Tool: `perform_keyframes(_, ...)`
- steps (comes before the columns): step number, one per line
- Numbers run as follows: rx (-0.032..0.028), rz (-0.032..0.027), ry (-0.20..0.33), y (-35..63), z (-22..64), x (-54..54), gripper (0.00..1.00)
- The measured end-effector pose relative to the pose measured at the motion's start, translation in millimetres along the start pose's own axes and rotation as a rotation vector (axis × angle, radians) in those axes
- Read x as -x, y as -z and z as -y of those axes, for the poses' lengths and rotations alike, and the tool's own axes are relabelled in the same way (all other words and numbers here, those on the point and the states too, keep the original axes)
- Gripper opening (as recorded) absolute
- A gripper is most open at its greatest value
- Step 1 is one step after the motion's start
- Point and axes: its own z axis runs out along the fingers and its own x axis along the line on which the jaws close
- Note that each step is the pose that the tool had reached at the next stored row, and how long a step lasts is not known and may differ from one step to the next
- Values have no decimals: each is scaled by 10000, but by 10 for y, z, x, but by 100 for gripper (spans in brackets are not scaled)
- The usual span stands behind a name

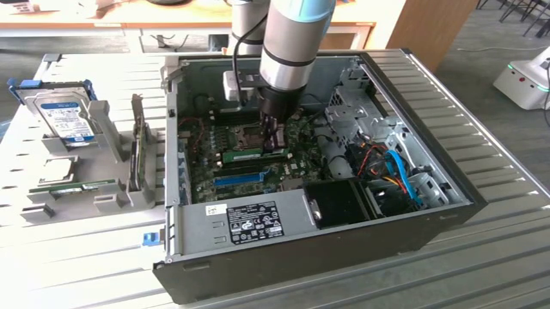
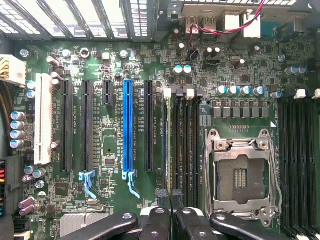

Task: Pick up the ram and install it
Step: 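Insert the ram into the slot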

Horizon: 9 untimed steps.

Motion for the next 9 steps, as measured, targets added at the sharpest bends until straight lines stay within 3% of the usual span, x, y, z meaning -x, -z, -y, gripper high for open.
perform_keyframes(2, 36, -1, -1, 1, 7, 0, 12)
perform_keyframes(9, 39, -1, -1, 0, 2, 0, 12)
